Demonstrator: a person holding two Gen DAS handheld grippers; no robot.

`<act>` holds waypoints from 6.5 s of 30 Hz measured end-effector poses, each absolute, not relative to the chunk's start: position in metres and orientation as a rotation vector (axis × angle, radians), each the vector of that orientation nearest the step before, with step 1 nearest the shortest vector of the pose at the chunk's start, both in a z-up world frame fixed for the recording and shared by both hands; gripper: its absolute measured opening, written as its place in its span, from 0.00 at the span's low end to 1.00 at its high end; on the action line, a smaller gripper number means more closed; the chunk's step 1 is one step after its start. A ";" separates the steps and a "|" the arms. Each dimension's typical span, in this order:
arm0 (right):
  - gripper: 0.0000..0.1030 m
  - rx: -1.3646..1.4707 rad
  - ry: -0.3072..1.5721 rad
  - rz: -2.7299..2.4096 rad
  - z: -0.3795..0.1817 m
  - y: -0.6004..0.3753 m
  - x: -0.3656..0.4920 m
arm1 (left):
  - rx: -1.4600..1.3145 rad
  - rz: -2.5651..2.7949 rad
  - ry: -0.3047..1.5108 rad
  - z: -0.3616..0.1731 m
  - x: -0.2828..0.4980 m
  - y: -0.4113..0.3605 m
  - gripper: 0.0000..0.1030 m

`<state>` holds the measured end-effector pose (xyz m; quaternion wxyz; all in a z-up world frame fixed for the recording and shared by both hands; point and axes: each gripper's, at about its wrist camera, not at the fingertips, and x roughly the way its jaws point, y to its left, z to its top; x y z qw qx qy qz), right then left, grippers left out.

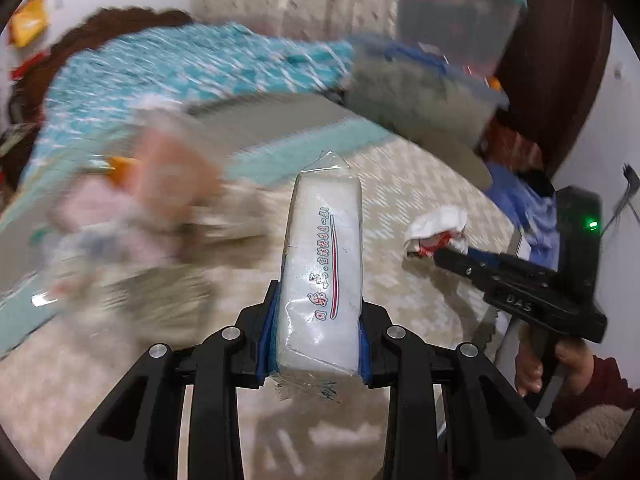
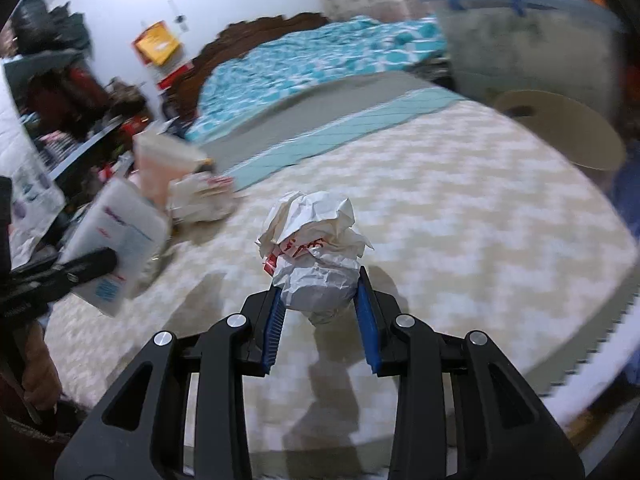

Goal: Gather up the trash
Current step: 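Carry both items to the beige wastebasket and open both tools to drop them, then grasp the snack wrapper with the left tool while the right tool grasps crumpled paper, then carry both items over the wastebasket and open both tools to drop them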

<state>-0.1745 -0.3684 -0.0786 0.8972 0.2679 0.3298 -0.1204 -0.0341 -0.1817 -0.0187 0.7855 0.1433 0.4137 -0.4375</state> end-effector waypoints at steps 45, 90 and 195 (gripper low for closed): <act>0.32 0.651 0.528 -0.490 -0.076 -0.579 -0.205 | 0.558 -1.201 1.029 -0.050 -0.041 -0.478 0.27; 0.78 0.555 0.731 0.382 -0.024 -0.316 0.098 | -0.003 -0.745 0.871 0.019 0.027 -0.067 0.71; 0.87 0.981 0.272 -0.778 -0.099 -0.645 -0.203 | 0.338 -1.273 1.085 -0.016 -0.037 -0.528 0.58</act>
